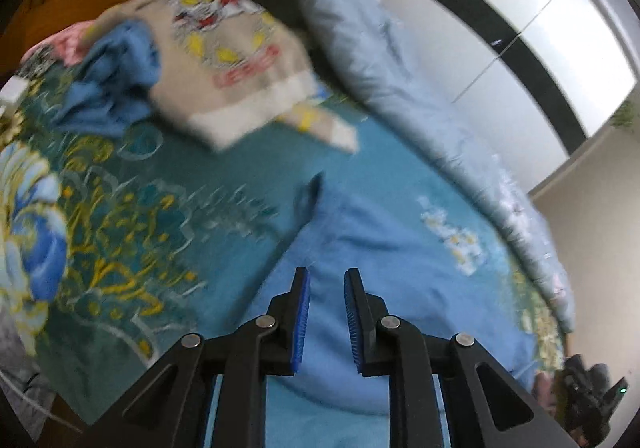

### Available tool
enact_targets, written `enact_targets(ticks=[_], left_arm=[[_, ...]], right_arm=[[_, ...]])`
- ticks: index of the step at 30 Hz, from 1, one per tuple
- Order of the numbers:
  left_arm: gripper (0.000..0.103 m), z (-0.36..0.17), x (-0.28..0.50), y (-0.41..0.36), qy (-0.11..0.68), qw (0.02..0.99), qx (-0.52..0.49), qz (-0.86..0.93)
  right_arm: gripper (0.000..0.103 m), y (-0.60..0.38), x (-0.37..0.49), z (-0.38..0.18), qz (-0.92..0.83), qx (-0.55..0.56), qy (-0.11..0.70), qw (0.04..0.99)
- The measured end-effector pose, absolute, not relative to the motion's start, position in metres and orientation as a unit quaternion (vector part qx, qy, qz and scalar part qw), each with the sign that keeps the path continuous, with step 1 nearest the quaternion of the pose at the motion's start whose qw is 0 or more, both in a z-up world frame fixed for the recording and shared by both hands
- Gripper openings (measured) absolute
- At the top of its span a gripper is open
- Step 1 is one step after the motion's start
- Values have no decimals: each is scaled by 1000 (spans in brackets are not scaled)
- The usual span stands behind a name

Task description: Fold clothes

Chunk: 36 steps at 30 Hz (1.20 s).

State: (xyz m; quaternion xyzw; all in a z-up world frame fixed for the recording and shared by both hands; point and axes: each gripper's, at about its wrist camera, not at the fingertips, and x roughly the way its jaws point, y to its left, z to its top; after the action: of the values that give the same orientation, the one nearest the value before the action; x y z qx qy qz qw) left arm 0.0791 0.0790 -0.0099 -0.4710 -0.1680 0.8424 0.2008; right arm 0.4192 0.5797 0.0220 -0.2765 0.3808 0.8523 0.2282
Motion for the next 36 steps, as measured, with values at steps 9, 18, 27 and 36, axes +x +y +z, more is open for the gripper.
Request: enact_targets(ticks=[9, 18, 27, 36], left_arm=[[59, -72, 73, 92, -122, 134, -559, 809], [60, -75, 78, 91, -145, 136, -553, 809], [22, -75, 73, 74, -236, 169, -542, 789], [15, 36, 48, 86, -257, 251, -435, 826]], right_arm=[[55, 570, 366, -28, 806, -320, 450, 211], [21, 574, 358, -56, 776, -349, 468, 240], [4, 569, 410, -57, 792, -271, 523, 158], [4, 580, 382, 72, 877, -159, 445, 89]])
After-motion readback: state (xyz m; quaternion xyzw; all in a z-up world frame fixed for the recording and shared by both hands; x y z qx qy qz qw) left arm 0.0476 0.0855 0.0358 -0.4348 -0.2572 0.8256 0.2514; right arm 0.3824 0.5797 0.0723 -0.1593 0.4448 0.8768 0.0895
